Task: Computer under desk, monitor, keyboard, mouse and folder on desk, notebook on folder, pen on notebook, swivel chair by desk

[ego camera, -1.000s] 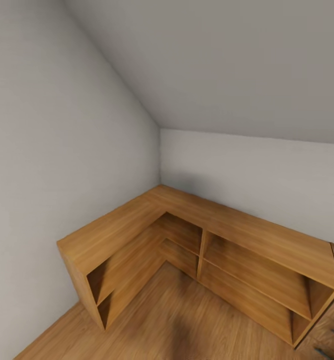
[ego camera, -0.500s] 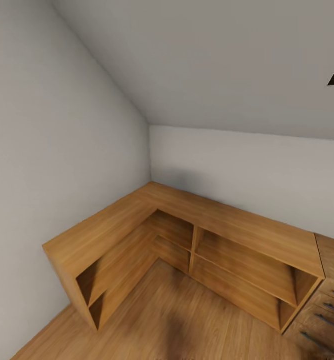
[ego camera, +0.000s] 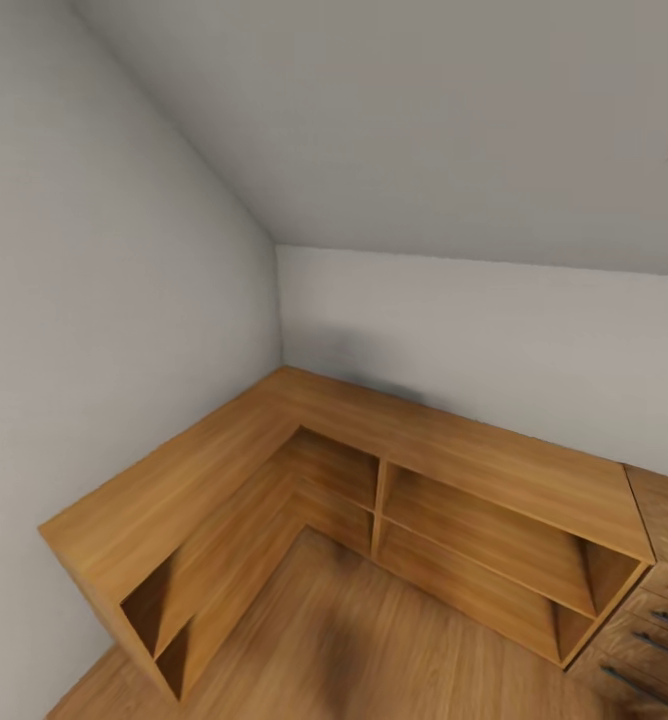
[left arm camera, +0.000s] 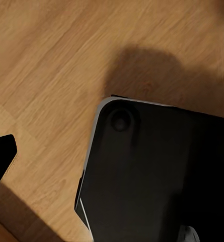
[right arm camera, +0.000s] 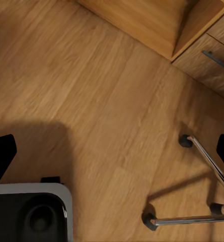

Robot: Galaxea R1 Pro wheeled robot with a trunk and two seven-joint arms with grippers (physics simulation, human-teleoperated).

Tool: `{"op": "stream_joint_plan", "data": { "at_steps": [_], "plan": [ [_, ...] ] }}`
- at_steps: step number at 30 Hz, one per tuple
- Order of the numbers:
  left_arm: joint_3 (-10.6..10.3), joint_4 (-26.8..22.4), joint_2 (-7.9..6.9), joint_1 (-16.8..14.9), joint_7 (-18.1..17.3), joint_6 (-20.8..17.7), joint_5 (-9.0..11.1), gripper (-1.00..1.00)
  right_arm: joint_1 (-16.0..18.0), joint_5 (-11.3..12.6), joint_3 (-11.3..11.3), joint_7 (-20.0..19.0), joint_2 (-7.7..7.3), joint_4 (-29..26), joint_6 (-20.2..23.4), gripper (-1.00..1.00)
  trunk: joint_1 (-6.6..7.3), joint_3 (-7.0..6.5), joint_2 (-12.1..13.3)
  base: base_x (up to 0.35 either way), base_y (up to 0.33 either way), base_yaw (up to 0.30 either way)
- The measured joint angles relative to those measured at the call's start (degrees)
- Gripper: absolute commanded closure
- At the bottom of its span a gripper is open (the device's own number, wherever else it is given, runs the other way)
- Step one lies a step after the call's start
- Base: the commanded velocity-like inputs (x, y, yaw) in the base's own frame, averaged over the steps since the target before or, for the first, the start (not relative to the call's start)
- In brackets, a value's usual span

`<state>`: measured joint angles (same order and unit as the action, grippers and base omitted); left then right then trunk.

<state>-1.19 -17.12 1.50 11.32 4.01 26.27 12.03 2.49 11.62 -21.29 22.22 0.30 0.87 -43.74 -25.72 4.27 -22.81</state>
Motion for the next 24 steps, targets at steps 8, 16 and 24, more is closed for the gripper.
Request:
{"op": "stream_joint_plan", "data": {
  "at_steps": [8,16,24],
  "plan": [
    [0.02,0.0,0.04,0.0,0.0,0.04,-0.06,-1.0,0.0,0.0,-0.01,0.0,-0.05,0.0,-0.01,-1.0,0.0,0.31,0.0,0.303,0.148,-0.22],
    [0.02,0.01,0.07,-0.01,0.02,0.05,-0.15,-1.0,0.0,0.0,0.0,0.04,-0.12,0.0,0.0,-1.0,0.0,0.34,0.0,0.274,0.128,-0.259],
    [-0.05,0.07,0.14,-0.01,0.06,-0.03,-0.26,-1.0,0.0,-0.01,0.0,0.06,-0.14,0.0,-0.01,-1.0,-0.02,0.19,0.0,0.064,0.024,-0.265]
  ]
}}
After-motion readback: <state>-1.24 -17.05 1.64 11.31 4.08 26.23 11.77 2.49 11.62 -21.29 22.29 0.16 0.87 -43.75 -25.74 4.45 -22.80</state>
